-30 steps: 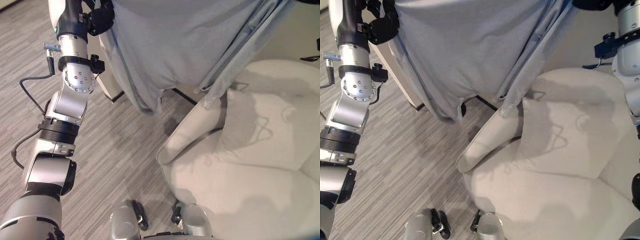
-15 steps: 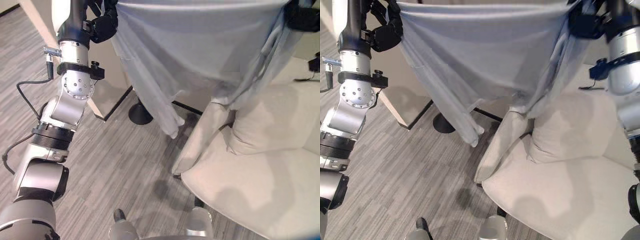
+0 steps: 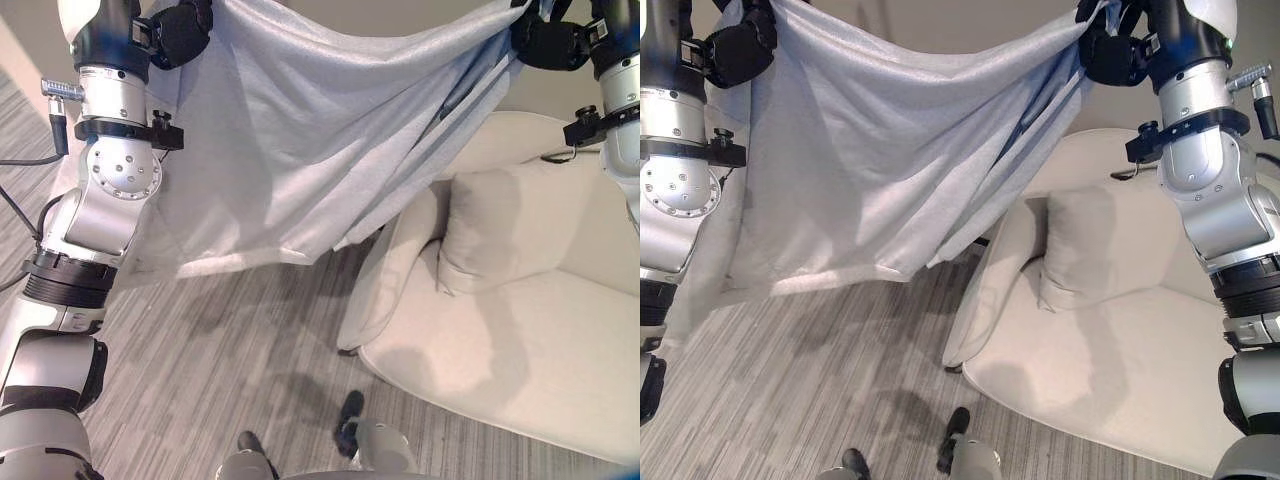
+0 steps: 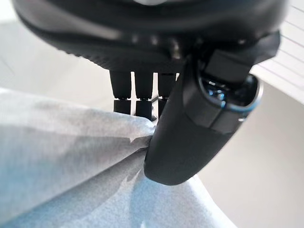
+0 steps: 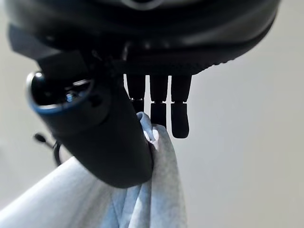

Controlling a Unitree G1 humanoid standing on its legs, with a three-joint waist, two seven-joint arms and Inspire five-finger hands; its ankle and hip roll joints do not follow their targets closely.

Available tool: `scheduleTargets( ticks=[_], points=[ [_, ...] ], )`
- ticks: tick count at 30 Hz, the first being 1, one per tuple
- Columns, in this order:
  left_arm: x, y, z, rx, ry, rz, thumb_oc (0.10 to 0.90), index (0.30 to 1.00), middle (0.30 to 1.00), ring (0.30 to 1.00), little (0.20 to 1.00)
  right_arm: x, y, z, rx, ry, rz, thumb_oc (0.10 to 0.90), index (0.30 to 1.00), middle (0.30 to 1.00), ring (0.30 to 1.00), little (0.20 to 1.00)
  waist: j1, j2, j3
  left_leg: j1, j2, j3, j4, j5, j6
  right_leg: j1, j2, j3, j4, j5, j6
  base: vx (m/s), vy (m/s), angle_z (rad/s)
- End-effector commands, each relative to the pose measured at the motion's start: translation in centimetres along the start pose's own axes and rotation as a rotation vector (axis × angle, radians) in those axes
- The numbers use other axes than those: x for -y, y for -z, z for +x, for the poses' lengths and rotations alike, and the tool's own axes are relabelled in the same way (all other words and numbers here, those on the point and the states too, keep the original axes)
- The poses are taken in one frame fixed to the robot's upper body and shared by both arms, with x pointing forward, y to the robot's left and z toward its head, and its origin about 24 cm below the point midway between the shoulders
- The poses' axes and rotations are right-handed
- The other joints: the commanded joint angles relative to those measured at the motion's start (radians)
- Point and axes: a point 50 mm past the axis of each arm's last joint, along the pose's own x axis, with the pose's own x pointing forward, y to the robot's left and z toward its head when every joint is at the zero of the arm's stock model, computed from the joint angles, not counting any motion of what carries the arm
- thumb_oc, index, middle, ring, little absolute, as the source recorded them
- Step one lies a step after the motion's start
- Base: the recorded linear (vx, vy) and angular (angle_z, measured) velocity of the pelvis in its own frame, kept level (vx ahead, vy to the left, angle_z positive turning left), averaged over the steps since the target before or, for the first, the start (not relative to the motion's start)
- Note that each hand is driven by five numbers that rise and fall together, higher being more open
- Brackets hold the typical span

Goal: Hang the clothes on the sofa on the clothes rack.

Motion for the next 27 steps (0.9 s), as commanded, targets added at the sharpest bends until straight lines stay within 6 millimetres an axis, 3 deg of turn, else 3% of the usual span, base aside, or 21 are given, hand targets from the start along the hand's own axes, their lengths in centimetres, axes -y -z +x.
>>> scheduleTargets(
  ticks=[1,3,6,8,10,12,13,14,17,18,20,21,22,25,27],
  points=[
    [-3.3,-4.3,2.7,0.209,-0.155,-0.028,0.4,0.3,0.3,0.3,0.3,7.2,-2.3,2.7,0.084,0.235,-0.042,0.4,0.3,0.3,0.3,0.3,0.057,0.025,-0.119,0.029,-0.01,-0.081,-0.122,-0.039,-0.024,0.114,0.019,0.051,0.022,-0.135,0.108,0.08,-0.013,-0.36],
    [-3.6,-3.7,2.4,0.19,-0.165,-0.027,0.4,0.3,0.3,0.3,0.3,7.2,-2.5,2.8,0.088,0.24,-0.021,0.4,0.3,0.3,0.3,0.3,0.062,0.01,-0.132,0.038,-0.021,-0.08,-0.122,-0.045,-0.025,0.147,0.059,0.085,-0.102,-0.114,0.106,0.1,-0.054,-0.33],
    [-3.7,-3.3,2.1,0.169,-0.175,-0.037,0.4,0.3,0.3,0.3,0.3,7.1,-2.6,2.8,0.097,0.236,-0.024,0.4,0.3,0.3,0.3,0.3,0.068,0.006,-0.136,0.062,-0.036,-0.072,-0.122,-0.049,-0.021,0.156,0.067,0.098,-0.127,-0.11,0.108,0.11,-0.009,-0.16],
    [-3.2,-3.4,1.9,0.163,-0.183,-0.08,0.4,0.3,0.3,0.3,0.3,7.7,-2.6,2.7,0.099,0.247,-0.033,0.4,0.3,0.3,0.3,0.3,0.074,-0.013,-0.114,0.027,-0.046,-0.067,0.012,-0.08,-0.039,0.184,0.051,0.077,-0.127,-0.129,0.1,0.07,-0.024,-0.11],
    [-3.0,-3.5,1.8,0.161,-0.183,-0.106,0.4,0.3,0.3,0.3,0.3,8.1,-2.6,2.5,0.097,0.256,-0.035,0.4,0.3,0.3,0.3,0.3,0.078,-0.023,-0.096,-0.035,0.0,-0.071,0.097,-0.08,-0.06,0.198,0.034,0.052,-0.127,-0.142,0.1,0.03,0.03,0.12],
    [-3.0,-3.8,1.9,0.171,-0.182,-0.113,0.4,0.3,0.3,0.3,0.3,8.0,-2.6,2.3,0.102,0.246,-0.045,0.4,0.3,0.3,0.3,0.3,0.076,-0.029,-0.099,-0.049,0.051,-0.095,0.059,-0.061,-0.059,0.197,0.014,0.052,-0.127,-0.136,0.105,0.12,0.161,0.23],
    [-3.0,-3.9,2.0,0.173,-0.181,-0.111,0.4,0.3,0.3,0.3,0.3,7.9,-2.6,2.2,0.101,0.238,-0.056,0.4,0.3,0.3,0.3,0.3,0.078,-0.034,-0.103,-0.052,0.086,-0.12,0.026,-0.034,-0.064,0.195,0.0,0.057,-0.127,-0.138,0.109,0.05,0.132,0.38],
    [-2.9,-3.9,2.1,0.173,-0.18,-0.112,0.4,0.3,0.3,0.3,0.3,7.9,-2.5,2.2,0.099,0.239,-0.057,0.4,0.3,0.3,0.3,0.3,0.077,-0.036,-0.104,-0.056,0.084,-0.113,0.013,-0.01,-0.063,0.187,0.0,0.043,-0.127,-0.131,0.103,0.07,0.148,0.48],
    [-3.1,-3.7,2.6,0.162,-0.196,-0.101,0.4,0.3,0.3,0.3,0.3,7.9,-1.9,1.8,0.085,0.23,-0.096,0.4,0.3,0.3,0.3,0.3,0.077,-0.037,-0.112,-0.116,0.241,-0.224,-0.086,0.141,-0.101,0.219,-0.048,0.075,-0.127,-0.183,0.11,0.26,0.336,0.1],
    [-3.2,-3.9,2.7,0.173,-0.198,-0.095,0.4,0.3,0.3,0.3,0.3,8.1,-1.8,1.8,0.079,0.233,-0.107,0.4,0.3,0.3,0.3,0.3,0.073,-0.027,-0.118,-0.131,0.254,-0.24,-0.095,0.151,-0.114,0.24,-0.063,0.088,-0.127,-0.195,0.12,0.38,0.567,-0.14],
    [-3.5,-4.4,3.1,0.194,-0.21,-0.093,0.4,0.3,0.3,0.3,0.3,8.0,-1.5,1.7,0.064,0.23,-0.114,0.4,0.3,0.3,0.3,0.3,0.065,0.013,-0.137,-0.114,0.229,-0.225,-0.122,0.12,-0.131,0.258,-0.096,0.071,-0.127,-0.165,0.146,0.35,0.621,-0.04],
    [-3.5,-5.1,3.1,0.227,-0.203,-0.093,0.4,0.3,0.3,0.3,0.3,7.8,-1.6,1.6,0.071,0.229,-0.126,0.4,0.3,0.3,0.3,0.3,0.057,0.031,-0.152,-0.099,0.171,-0.215,-0.122,0.073,-0.125,0.272,-0.155,0.064,-0.12,-0.084,0.161,0.4,0.713,-0.1],
    [-3.4,-5.3,3.1,0.237,-0.2,-0.097,0.4,0.3,0.3,0.3,0.3,7.8,-1.5,1.5,0.07,0.233,-0.133,0.4,0.3,0.3,0.3,0.3,0.061,0.025,-0.149,-0.084,0.13,-0.202,-0.122,0.052,-0.104,0.26,-0.199,0.074,-0.066,-0.053,0.163,0.35,0.685,-0.24],
    [-3.5,-6.0,3.2,0.27,-0.205,-0.087,0.4,0.3,0.3,0.3,0.3,7.4,-2.1,1.9,0.089,0.248,-0.126,0.4,0.3,0.3,0.3,0.3,0.071,0.042,-0.118,-0.036,0.054,-0.153,-0.122,0.004,-0.038,0.188,-0.304,0.069,0.135,0.066,0.135,0.18,0.52,-0.09],
    [-3.6,-6.4,3.4,0.29,-0.208,-0.076,0.4,0.3,0.3,0.3,0.3,7.1,-2.2,2.1,0.092,0.25,-0.097,0.4,0.3,0.3,0.3,0.3,0.055,0.056,-0.106,-0.013,0.037,-0.143,-0.122,-0.029,-0.031,0.131,-0.284,0.113,0.241,0.028,0.133,0.19,0.44,-0.34]
  ],
)
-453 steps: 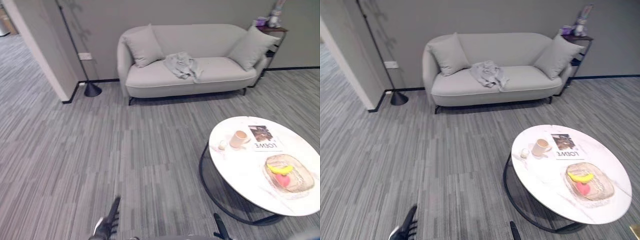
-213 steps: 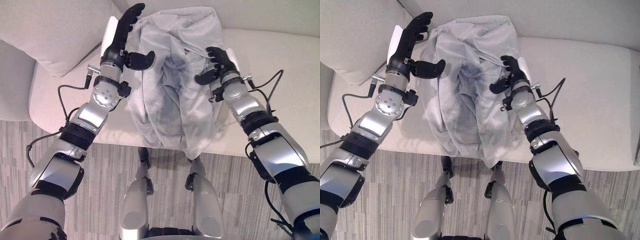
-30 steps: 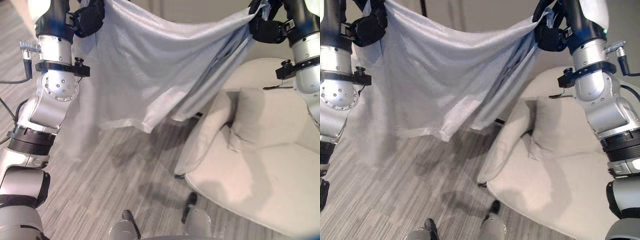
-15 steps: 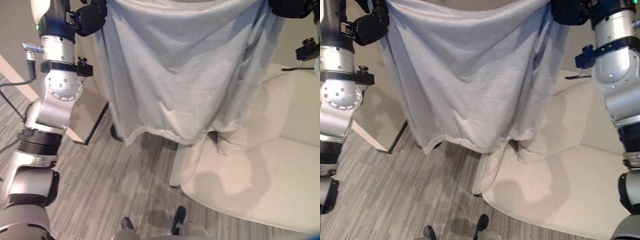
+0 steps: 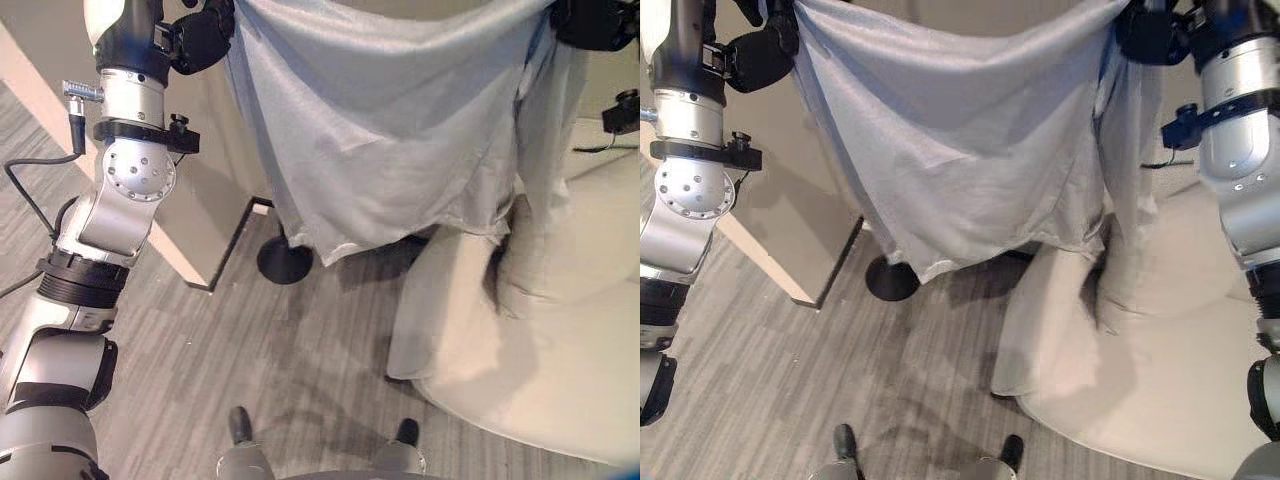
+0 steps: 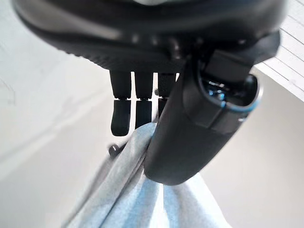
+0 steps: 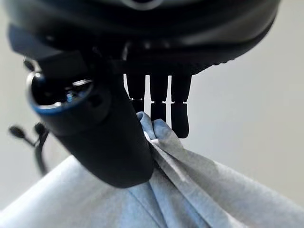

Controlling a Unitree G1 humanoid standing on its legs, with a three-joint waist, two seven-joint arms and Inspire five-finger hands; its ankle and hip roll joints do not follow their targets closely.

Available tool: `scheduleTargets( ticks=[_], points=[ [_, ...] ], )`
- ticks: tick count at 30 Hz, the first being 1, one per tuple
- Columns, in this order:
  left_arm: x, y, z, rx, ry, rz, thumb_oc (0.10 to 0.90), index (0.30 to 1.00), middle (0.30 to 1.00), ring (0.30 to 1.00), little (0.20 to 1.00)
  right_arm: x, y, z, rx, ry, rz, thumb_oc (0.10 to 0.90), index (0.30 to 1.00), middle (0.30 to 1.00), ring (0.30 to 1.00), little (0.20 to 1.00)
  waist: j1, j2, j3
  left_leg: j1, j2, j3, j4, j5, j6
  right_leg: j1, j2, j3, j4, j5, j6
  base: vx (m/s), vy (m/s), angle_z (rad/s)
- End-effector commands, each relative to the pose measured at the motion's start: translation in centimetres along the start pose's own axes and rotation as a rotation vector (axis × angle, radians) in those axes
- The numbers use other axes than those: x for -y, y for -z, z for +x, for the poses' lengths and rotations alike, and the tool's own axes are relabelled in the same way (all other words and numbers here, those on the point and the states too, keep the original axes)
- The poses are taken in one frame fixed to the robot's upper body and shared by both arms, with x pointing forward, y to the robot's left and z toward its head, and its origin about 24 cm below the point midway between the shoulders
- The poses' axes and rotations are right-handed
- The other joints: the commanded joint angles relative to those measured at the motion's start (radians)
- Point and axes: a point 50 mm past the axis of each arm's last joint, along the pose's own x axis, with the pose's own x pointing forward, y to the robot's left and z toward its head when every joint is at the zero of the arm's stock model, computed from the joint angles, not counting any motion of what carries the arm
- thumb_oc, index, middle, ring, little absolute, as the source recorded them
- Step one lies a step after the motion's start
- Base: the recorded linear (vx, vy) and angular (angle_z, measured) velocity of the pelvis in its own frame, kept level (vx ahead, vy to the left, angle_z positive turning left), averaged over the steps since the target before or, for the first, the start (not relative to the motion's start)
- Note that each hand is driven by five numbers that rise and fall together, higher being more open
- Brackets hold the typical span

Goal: Hang the clothes on the sofa on the clothes rack.

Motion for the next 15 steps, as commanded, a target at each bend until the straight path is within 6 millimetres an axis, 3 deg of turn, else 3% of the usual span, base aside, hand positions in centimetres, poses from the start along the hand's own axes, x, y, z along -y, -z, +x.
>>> scheduleTargets(
  ticks=[1,3,5,7,8,9,12,15],
  points=[
    [-4.3,-5.1,3.1,0.254,-0.23,-0.031,0.4,0.3,0.3,0.3,0.3,7.0,-2.6,2.3,0.115,0.283,-0.042,0.4,0.3,0.3,0.3,0.3,0.021,0.039,-0.103,0.111,0.05,-0.006,-0.098,-0.183,-0.043,0.065,0.107,0.029,0.195,-0.323,0.088,0.16,0.333,-0.1],
    [-4.6,-5.1,3.1,0.254,-0.242,-0.031,0.4,0.3,0.3,0.3,0.3,7.2,-3.0,2.5,0.132,0.29,-0.034,0.4,0.3,0.3,0.3,0.3,0.021,0.04,-0.097,0.119,0.041,0.014,-0.098,-0.189,-0.044,0.024,0.148,-0.009,0.196,-0.355,0.081,0.15,0.195,0.09],
    [-4.6,-4.8,2.8,0.243,-0.248,-0.037,0.4,0.3,0.3,0.3,0.3,7.5,-3.1,2.6,0.131,0.3,-0.026,0.4,0.3,0.3,0.3,0.3,0.014,0.043,-0.087,0.126,0.031,0.023,-0.098,-0.186,-0.048,-0.033,0.226,-0.032,0.14,-0.411,0.076,0.14,0.118,-0.06],
    [-4.6,-4.4,2.6,0.224,-0.257,-0.051,0.4,0.3,0.3,0.3,0.3,7.9,-2.9,2.4,0.126,0.31,-0.028,0.4,0.3,0.3,0.3,0.3,-0.001,0.048,-0.081,0.126,0.025,0.02,-0.098,-0.182,-0.056,-0.078,0.296,-0.019,0.072,-0.424,0.083,0.12,0.047,-0.11],
    [-4.6,-4.4,2.5,0.224,-0.256,-0.051,0.4,0.3,0.3,0.3,0.3,7.9,-2.9,2.4,0.125,0.31,-0.028,0.4,0.3,0.3,0.3,0.3,-0.001,0.049,-0.082,0.126,0.026,0.02,-0.098,-0.182,-0.056,-0.077,0.298,-0.02,0.069,-0.422,0.082,0.1,-0.023,0.02],
    [-4.4,-4.0,2.3,0.205,-0.257,-0.049,0.4,0.3,0.3,0.3,0.3,8.5,-2.5,2.1,0.112,0.314,-0.072,0.4,0.3,0.3,0.3,0.3,-0.021,0.029,-0.083,0.116,-0.001,0.021,-0.098,-0.172,-0.053,-0.078,0.352,0.007,-0.055,-0.409,0.07,0.08,-0.043,0.19],
    [-4.3,-3.6,2.0,0.19,-0.248,-0.059,0.4,0.3,0.3,0.3,0.3,8.5,-2.2,1.7,0.107,0.326,-0.054,0.4,0.3,0.3,0.3,0.3,-0.009,0.017,-0.117,0.113,-0.018,0.024,-0.098,-0.167,-0.05,0.009,0.385,-0.005,-0.188,-0.371,0.073,0.16,-0.072,0.61],
    [-4.2,-3.2,1.4,0.172,-0.238,-0.059,0.4,0.3,0.3,0.3,0.3,8.2,-1.4,0.8,0.08,0.327,-0.048,0.4,0.3,0.3,0.3,0.3,-0.009,0.024,-0.148,0.14,-0.026,0.03,-0.098,-0.188,-0.042,0.051,0.398,-0.01,-0.189,-0.4,0.072,0.24,-0.11,-0.36]
  ],
)
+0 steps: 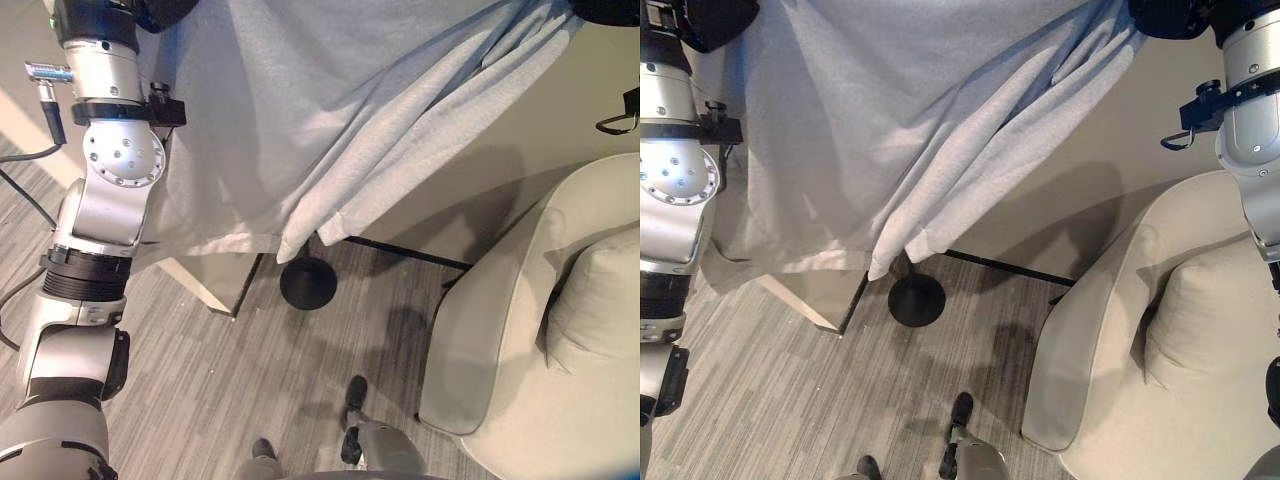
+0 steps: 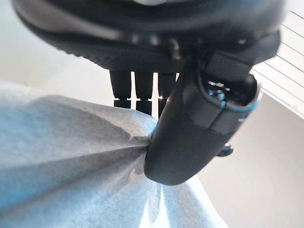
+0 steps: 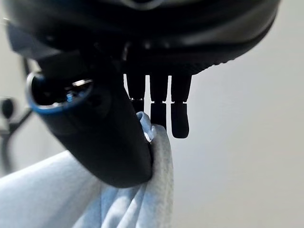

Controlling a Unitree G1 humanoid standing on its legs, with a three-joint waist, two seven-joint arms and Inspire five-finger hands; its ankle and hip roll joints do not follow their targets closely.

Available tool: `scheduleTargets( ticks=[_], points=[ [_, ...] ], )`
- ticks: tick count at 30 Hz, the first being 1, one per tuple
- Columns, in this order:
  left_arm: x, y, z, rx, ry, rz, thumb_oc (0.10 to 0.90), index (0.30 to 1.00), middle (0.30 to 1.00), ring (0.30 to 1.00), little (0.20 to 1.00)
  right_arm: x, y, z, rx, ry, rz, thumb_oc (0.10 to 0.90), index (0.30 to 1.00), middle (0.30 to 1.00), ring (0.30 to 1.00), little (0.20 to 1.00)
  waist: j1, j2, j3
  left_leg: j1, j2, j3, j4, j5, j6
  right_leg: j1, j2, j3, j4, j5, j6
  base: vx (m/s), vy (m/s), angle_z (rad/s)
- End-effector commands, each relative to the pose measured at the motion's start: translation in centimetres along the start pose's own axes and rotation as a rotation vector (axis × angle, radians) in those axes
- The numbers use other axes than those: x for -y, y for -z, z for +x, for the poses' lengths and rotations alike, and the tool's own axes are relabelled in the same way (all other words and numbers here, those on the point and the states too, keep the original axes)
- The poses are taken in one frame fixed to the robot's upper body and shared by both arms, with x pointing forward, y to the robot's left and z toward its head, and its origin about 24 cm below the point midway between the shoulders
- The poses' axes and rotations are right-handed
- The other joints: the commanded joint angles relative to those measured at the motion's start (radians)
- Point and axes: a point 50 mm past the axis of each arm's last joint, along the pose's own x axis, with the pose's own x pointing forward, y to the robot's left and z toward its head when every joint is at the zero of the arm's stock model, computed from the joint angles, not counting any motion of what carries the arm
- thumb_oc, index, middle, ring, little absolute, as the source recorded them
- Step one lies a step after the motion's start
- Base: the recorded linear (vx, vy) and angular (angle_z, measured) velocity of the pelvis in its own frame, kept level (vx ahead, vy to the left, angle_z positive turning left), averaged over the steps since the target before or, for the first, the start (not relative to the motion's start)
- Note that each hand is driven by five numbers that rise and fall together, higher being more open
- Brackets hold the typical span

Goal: Hang the clothes on the sofa on the clothes rack.

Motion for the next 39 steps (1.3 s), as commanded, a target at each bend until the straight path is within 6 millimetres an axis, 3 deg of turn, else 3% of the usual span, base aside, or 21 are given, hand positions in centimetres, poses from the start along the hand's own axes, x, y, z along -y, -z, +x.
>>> scheduleTargets(
  ticks=[1,8,9,10,11,13,14,15,16,19,24,39],
  points=[
    [-1.5,-2.2,0.6,0.149,-0.044,0.014,0.4,0.3,0.3,0.3,0.3,3.9,-0.7,0.6,0.041,0.226,0.037,0.4,0.3,0.3,0.3,0.3,0.006,-0.051,-0.152,-0.006,-0.049,-0.041,0.003,-0.106,-0.002,0.151,-0.122,-0.035,0.003,-0.144,0.22,0.16,-0.098,-0.14],
    [-2.0,-1.5,0.1,0.113,-0.078,0.013,0.4,0.3,0.3,0.3,0.3,4.3,-0.7,-0.2,0.057,0.249,0.049,0.4,0.3,0.3,0.3,0.3,0.012,-0.056,-0.152,0.06,-0.045,-0.021,0.02,-0.103,-0.021,0.212,-0.108,-0.054,0.003,-0.193,0.203,0.11,-0.154,0.11],
    [-3.1,-1.7,0.3,0.131,-0.106,0.02,0.4,0.3,0.3,0.3,0.3,5.0,-1.4,0.1,0.084,0.265,0.058,0.4,0.3,0.3,0.3,0.3,0.035,-0.097,-0.105,-0.091,0.007,-0.098,0.401,-0.08,-0.063,0.244,-0.105,-0.033,0.003,-0.226,0.166,0.07,-0.382,0.19],
    [-3.2,-1.8,0.3,0.135,-0.119,0.012,0.4,0.3,0.3,0.3,0.3,5.0,-1.6,0.2,0.086,0.276,0.073,0.4,0.3,0.3,0.3,0.3,0.053,-0.111,-0.088,-0.14,0.011,-0.126,0.468,-0.044,-0.075,0.254,-0.105,-0.025,0.003,-0.234,0.157,0.03,-0.363,-0.23],
    [-3.5,-1.6,0.3,0.124,-0.135,0.01,0.4,0.3,0.3,0.3,0.3,5.0,-1.4,0.2,0.077,0.275,0.081,0.4,0.3,0.3,0.3,0.3,0.056,-0.118,-0.081,-0.18,0.024,-0.139,0.476,-0.053,-0.07,0.257,-0.1,-0.027,0.003,-0.239,0.153,0.02,-0.116,-0.38],
    [-3.9,-1.7,0.3,0.129,-0.148,0.02,0.4,0.3,0.3,0.3,0.3,4.9,-1.5,0.0,0.084,0.265,0.085,0.4,0.3,0.3,0.3,0.3,0.062,-0.12,-0.084,-0.208,0.019,-0.151,0.374,-0.091,-0.046,0.256,-0.102,-0.024,0.003,-0.237,0.164,0.08,0.026,-0.08],
    [-4.1,-1.8,0.3,0.138,-0.152,0.03,0.4,0.3,0.3,0.3,0.3,4.8,-1.7,0.1,0.095,0.26,0.085,0.4,0.3,0.3,0.3,0.3,0.073,-0.116,-0.087,-0.195,0.002,-0.171,0.289,-0.079,-0.04,0.255,-0.102,-0.012,0.003,-0.235,0.171,0.19,0.147,0.33],
    [-4.5,-1.6,0.1,0.139,-0.155,0.059,0.4,0.3,0.3,0.3,0.3,4.5,-2.0,0.3,0.108,0.256,0.079,0.4,0.3,0.3,0.3,0.3,0.098,-0.102,-0.095,-0.18,-0.014,-0.234,0.078,-0.014,-0.038,0.259,-0.092,0.011,0.003,-0.248,0.178,0.2,0.143,-0.09],
    [-4.8,-1.7,0.1,0.142,-0.165,0.07,0.4,0.3,0.3,0.3,0.3,4.4,-2.0,0.5,0.109,0.25,0.072,0.4,0.3,0.3,0.3,0.3,0.098,-0.09,-0.105,-0.163,-0.011,-0.239,0.006,0.019,-0.036,0.255,-0.084,0.014,0.003,-0.249,0.179,0.21,0.121,-0.62],
    [-5.4,-1.7,-0.7,0.15,-0.185,0.073,0.4,0.3,0.3,0.3,0.3,3.5,-2.1,0.2,0.107,0.239,0.103,0.4,0.3,0.3,0.3,0.3,0.09,-0.06,-0.157,-0.118,-0.018,-0.185,0.003,-0.011,-0.036,0.273,-0.093,0.021,0.003,-0.248,0.191,0.27,0.14,-0.82],
    [-5.4,-1.8,-1.1,0.158,-0.189,0.071,0.4,0.3,0.3,0.3,0.3,3.2,-2.8,0.4,0.133,0.247,0.112,0.4,0.3,0.3,0.3,0.3,0.103,-0.05,-0.171,-0.085,-0.038,-0.151,0.003,-0.029,-0.024,0.294,-0.115,0.024,0.003,-0.235,0.196,0.15,0.096,-0.48],
    [-8.3,-0.4,-2.1,0.117,-0.251,0.211,0.4,0.3,0.3,0.3,0.3,2.6,-4.4,1.0,0.182,0.244,0.141,0.4,0.3,0.3,0.3,0.3,0.16,-0.078,-0.176,-0.067,-0.058,-0.116,0.003,-0.06,0.002,0.307,-0.142,-0.007,0.003,-0.221,0.217,0.06,0.013,-0.02]
  ],
)
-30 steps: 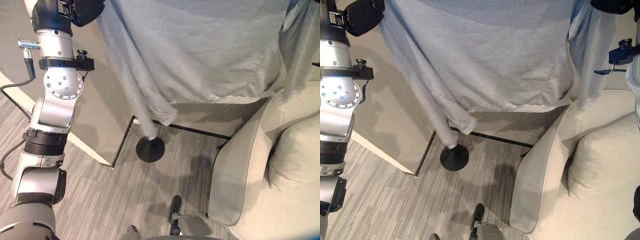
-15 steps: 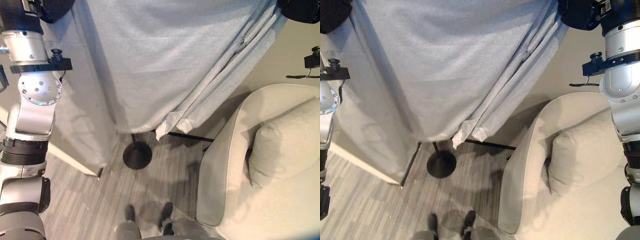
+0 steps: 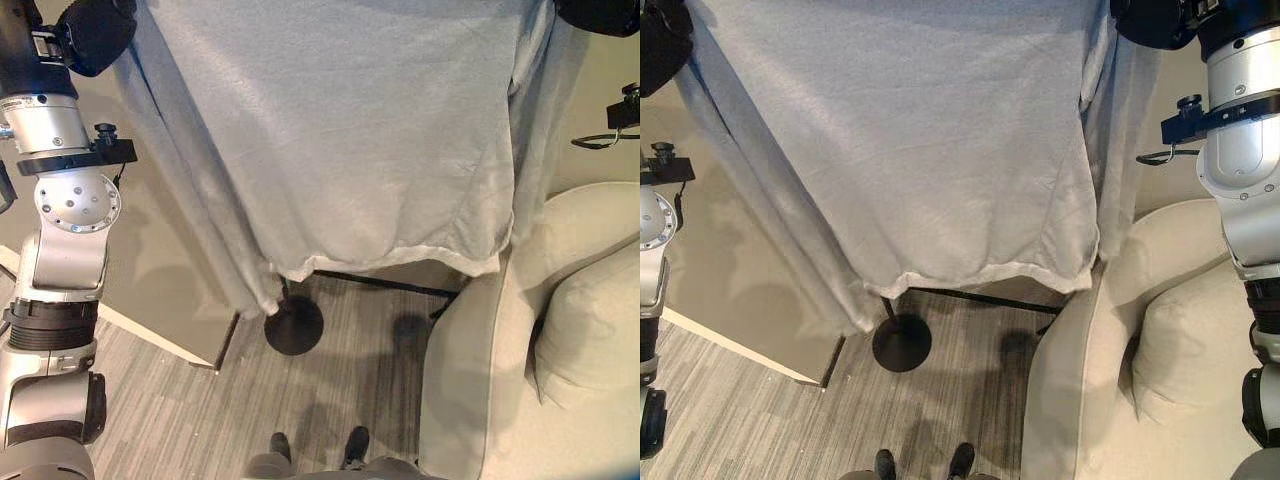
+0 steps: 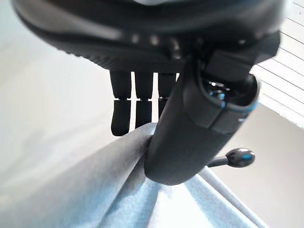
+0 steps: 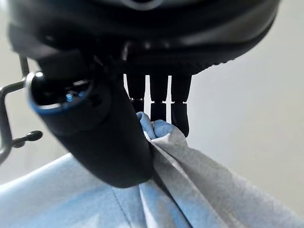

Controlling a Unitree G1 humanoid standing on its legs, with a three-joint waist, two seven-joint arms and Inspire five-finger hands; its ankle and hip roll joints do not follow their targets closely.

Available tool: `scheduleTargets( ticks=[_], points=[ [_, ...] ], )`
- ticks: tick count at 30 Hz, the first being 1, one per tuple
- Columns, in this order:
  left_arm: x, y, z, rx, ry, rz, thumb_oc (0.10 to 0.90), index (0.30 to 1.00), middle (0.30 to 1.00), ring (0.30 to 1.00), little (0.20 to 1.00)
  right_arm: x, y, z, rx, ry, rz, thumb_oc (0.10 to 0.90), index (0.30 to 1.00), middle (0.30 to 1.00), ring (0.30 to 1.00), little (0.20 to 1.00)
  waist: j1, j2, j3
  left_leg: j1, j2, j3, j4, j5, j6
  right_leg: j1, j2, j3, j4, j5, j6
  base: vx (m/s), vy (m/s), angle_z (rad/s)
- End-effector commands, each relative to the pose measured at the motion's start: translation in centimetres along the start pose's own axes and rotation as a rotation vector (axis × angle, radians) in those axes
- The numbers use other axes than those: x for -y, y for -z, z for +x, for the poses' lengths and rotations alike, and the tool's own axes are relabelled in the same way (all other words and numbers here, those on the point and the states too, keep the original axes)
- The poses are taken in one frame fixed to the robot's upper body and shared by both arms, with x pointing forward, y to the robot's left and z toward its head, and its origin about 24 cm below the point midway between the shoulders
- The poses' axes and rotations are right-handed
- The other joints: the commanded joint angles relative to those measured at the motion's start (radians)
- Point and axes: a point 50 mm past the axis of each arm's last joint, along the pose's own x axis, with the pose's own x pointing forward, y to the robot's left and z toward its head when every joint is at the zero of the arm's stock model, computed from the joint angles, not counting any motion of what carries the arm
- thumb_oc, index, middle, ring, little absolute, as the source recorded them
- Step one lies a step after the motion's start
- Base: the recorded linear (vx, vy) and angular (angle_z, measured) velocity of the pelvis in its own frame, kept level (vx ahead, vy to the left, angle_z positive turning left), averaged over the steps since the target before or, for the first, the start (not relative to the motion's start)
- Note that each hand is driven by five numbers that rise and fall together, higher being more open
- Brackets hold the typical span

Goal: Hang the clothes on the sofa on the clothes rack.

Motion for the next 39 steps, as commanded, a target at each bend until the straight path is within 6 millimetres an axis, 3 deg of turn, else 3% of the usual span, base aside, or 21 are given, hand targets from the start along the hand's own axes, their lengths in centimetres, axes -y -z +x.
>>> scheduleTargets(
  ticks=[1,15,20,29,34,38,39],
  points=[
    [-4.0,-2.2,2.2,0.157,-0.177,0.069,0.4,0.3,0.3,0.3,0.3,3.2,-2.2,2.3,0.092,0.201,0.021,0.4,0.3,0.3,0.3,0.3,0.023,-0.094,-0.11,0.0,-0.022,0.028,-0.003,-0.128,-0.012,0.169,-0.166,-0.01,0.0,-0.094,0.209,0.05,-0.012,0.01],
    [-4.2,1.0,1.9,0.028,-0.103,0.13,0.4,0.3,0.3,0.3,0.3,2.5,0.1,5.3,-0.075,0.192,0.163,0.4,0.3,0.3,0.3,0.3,0.091,-0.134,-0.098,-0.024,-0.019,0.012,-0.003,-0.122,-0.023,0.165,-0.16,-0.047,0.0,-0.1,0.213,0.05,-0.017,0.06],
    [-4.0,1.3,2.6,0.025,-0.061,0.161,0.4,0.3,0.3,0.3,0.3,2.6,0.9,6.4,-0.135,0.175,0.124,0.4,0.3,0.3,0.3,0.3,0.107,-0.147,-0.091,-0.037,-0.018,0.008,-0.003,-0.117,-0.027,0.158,-0.155,-0.056,0.0,-0.101,0.213,0.03,-0.012,0.04],
    [-1.0,0.8,4.8,0.051,0.093,0.177,0.4,0.3,0.3,0.3,0.3,3.3,4.6,7.7,-0.368,0.138,0.01,0.4,0.3,0.3,0.3,0.3,0.131,-0.173,-0.056,-0.093,-0.004,-0.006,-0.003,-0.115,-0.046,0.117,-0.144,-0.061,0.0,-0.113,0.224,0.04,-0.017,0.09],
    [0.0,0.8,4.4,0.05,0.121,0.166,0.4,0.3,0.3,0.3,0.3,1.6,5.4,7.1,-0.411,0.105,0.033,0.4,0.3,0.3,0.3,0.3,0.136,-0.173,-0.029,-0.114,-0.002,-0.006,-0.003,-0.112,-0.044,0.098,-0.144,-0.054,0.0,-0.107,0.224,-0.02,0.009,-0.04],
    [0.0,1.6,2.6,0.013,0.14,0.176,0.4,0.3,0.3,0.3,0.3,-3.2,6.6,3.5,-0.45,0.037,0.129,0.4,0.3,0.3,0.3,0.3,0.129,-0.163,-0.004,-0.121,-0.005,-0.009,-0.003,-0.118,-0.033,0.09,-0.149,-0.044,0.0,-0.102,0.221,-0.02,0.028,-0.02],
    [-0.2,2.3,1.5,-0.023,0.146,0.176,0.4,0.3,0.3,0.3,0.3,-5.2,7.2,1.5,-0.481,0.006,0.169,0.4,0.3,0.3,0.3,0.3,0.125,-0.155,0.007,-0.125,-0.01,0.003,-0.003,-0.106,-0.018,0.084,-0.155,-0.051,0.0,-0.086,0.214,-0.06,0.05,0.03]
  ],
)
